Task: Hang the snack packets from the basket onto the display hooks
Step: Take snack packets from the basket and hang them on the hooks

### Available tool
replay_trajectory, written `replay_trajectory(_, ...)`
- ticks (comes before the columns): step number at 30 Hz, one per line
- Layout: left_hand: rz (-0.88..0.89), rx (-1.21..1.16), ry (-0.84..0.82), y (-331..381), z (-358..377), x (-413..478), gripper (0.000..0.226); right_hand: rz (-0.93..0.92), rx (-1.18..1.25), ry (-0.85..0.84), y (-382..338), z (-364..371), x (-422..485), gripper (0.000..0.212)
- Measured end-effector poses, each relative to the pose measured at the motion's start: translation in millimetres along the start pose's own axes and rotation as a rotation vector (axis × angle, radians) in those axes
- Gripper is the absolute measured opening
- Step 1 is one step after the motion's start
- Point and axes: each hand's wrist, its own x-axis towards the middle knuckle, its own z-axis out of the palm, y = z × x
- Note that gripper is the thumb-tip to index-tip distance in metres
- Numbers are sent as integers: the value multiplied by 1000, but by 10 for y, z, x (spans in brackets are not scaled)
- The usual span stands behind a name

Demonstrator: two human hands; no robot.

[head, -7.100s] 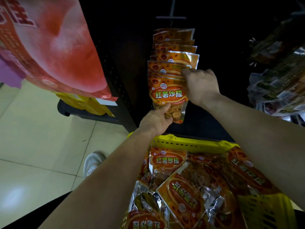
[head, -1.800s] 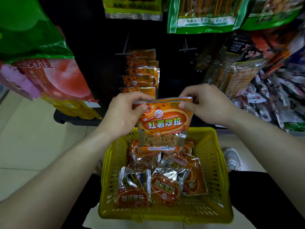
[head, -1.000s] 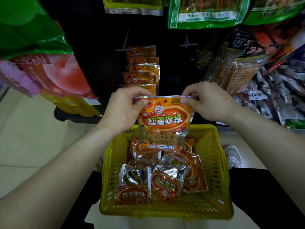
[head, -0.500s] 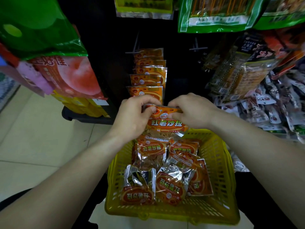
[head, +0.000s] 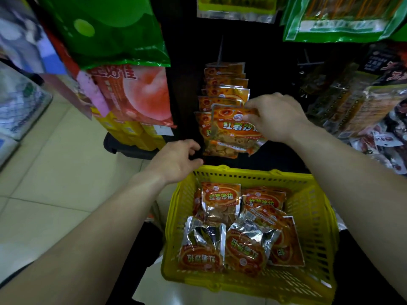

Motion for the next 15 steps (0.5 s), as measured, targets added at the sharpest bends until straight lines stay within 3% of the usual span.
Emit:
replay_trajectory(9, -109, 40, -25, -181, 255, 135, 40, -3, -144, 6, -189, 640, 393, 16)
replay_trajectory(15, -84, 98, -81, -43, 530, 365, 42, 10, -115, 41, -211, 836, 713, 22)
